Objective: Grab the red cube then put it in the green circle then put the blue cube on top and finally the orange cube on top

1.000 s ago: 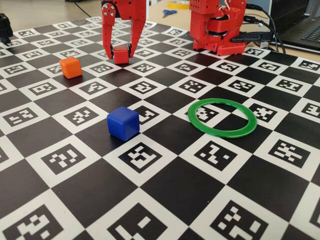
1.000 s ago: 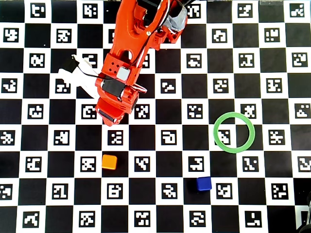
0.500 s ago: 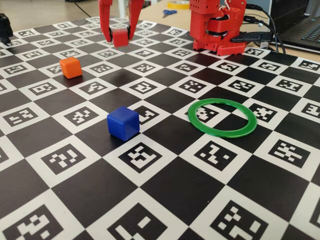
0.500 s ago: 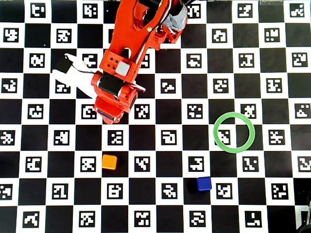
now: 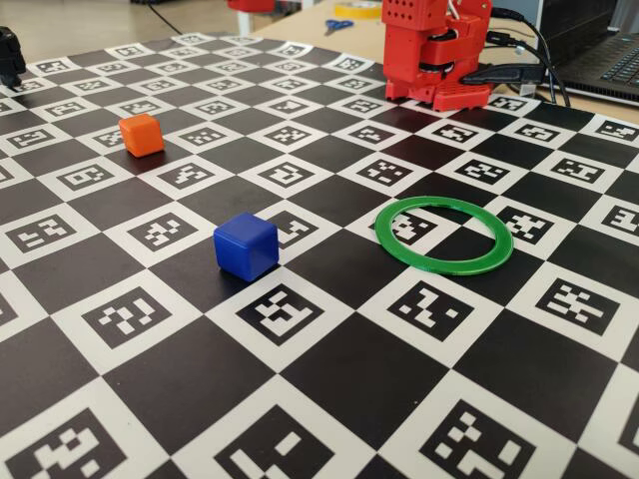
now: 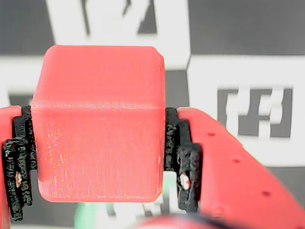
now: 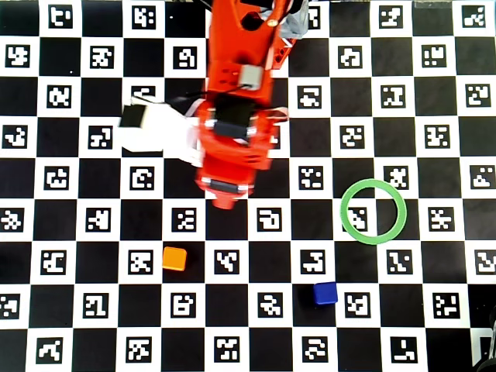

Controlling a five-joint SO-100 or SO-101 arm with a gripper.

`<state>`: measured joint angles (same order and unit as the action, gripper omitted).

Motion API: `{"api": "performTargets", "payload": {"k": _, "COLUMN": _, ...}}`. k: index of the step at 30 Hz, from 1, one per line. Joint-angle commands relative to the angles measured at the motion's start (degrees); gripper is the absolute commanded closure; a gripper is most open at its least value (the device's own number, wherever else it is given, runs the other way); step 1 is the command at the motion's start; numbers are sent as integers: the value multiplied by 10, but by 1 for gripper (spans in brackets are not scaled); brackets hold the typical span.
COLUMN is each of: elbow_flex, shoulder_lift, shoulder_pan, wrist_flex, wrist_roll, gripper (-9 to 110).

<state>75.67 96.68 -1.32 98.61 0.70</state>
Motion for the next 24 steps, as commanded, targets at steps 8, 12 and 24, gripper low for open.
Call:
{"api": "performTargets", "payload": {"k": 8, "elbow_flex": -242, "shoulder_lift": -94, "shoulder_pan": 195, "wrist_flex": 69, "wrist_roll": 4, "gripper": 90}}
{"api": "performTargets", "payload": {"k": 12, "elbow_flex": -279, "shoulder_lift": -147, "shoulder_pan": 252, "wrist_flex": 68, "wrist_roll": 6, "gripper": 90}}
{"api": "performTargets", "payload": {"k": 24, "elbow_flex": -122, "shoulder_lift": -190, "shoulder_pan": 291, "wrist_flex": -101, "wrist_roll": 22, "gripper": 90}}
